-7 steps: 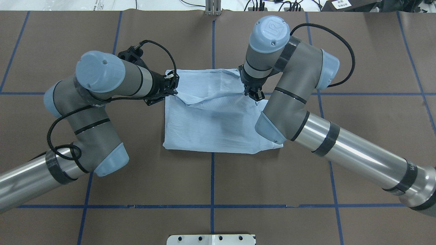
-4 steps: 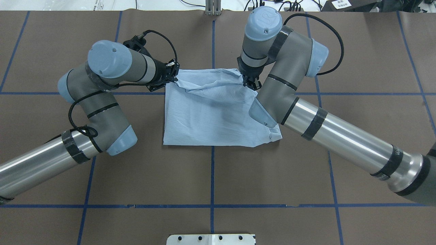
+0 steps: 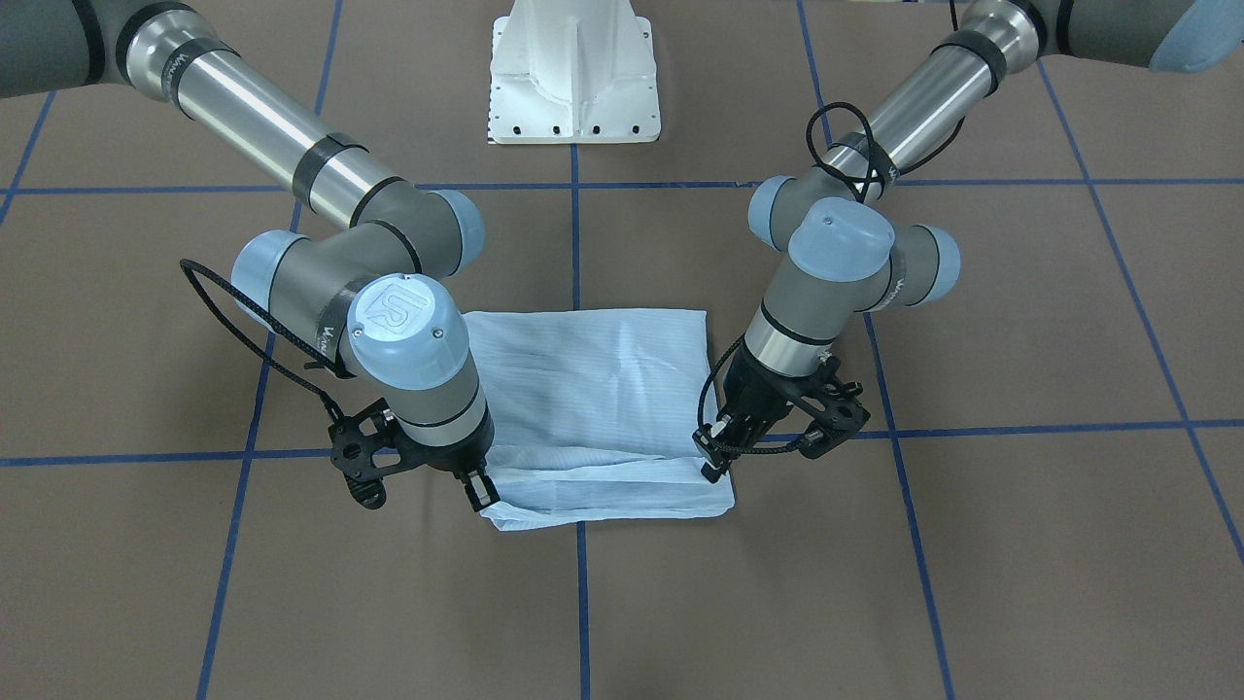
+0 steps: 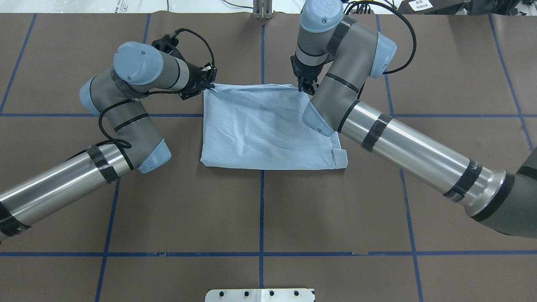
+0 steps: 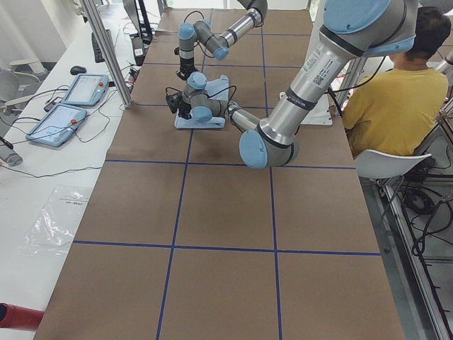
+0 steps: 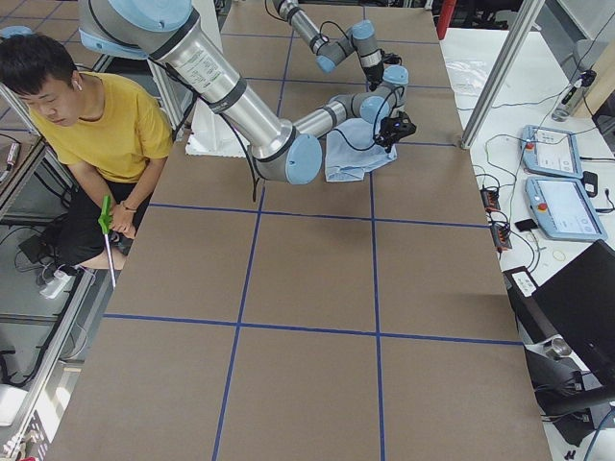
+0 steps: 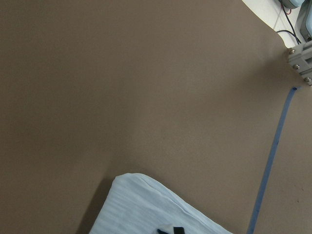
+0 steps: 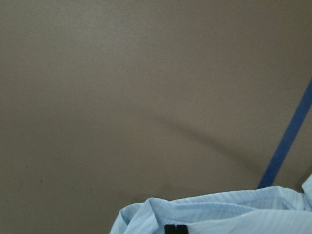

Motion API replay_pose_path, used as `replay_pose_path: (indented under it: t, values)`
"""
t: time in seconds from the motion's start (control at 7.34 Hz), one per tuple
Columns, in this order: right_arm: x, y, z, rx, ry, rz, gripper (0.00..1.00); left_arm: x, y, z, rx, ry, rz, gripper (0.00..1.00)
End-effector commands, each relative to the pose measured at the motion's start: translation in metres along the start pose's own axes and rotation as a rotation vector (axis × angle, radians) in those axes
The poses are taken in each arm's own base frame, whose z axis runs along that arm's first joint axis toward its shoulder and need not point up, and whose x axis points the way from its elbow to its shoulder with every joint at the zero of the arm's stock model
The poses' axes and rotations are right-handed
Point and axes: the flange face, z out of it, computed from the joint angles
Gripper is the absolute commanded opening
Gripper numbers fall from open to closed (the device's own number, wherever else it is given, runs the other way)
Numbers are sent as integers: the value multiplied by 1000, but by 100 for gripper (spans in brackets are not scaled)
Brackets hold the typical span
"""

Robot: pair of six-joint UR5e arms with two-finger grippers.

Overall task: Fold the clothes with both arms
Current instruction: 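Lower the folded edge onto the far edge with both grippers, then release the shirt and raise both grippers away from it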

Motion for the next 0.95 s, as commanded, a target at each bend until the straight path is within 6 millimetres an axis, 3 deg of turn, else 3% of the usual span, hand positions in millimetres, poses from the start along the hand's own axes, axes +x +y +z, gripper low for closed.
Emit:
replay_pose_path:
  t: [0.0, 0.14, 0.41, 0.68, 0.82]
  values:
    - [-2, -5, 11, -3, -5, -10, 17, -7, -3, 9, 6, 0, 5, 0]
    - [-3, -4, 9, -6, -10, -29, 97, -6, -4, 9, 7, 0, 24, 31]
    - [-12, -2, 0, -7, -25, -61, 100, -5, -17, 5, 21, 2, 33, 33]
    - [-19, -23, -12, -5, -32, -110, 100, -1, -33, -4, 35, 22, 44, 39]
    - [-17, -46, -16, -21, -16, -124, 100, -3, -46, -13, 43, 39, 80, 38]
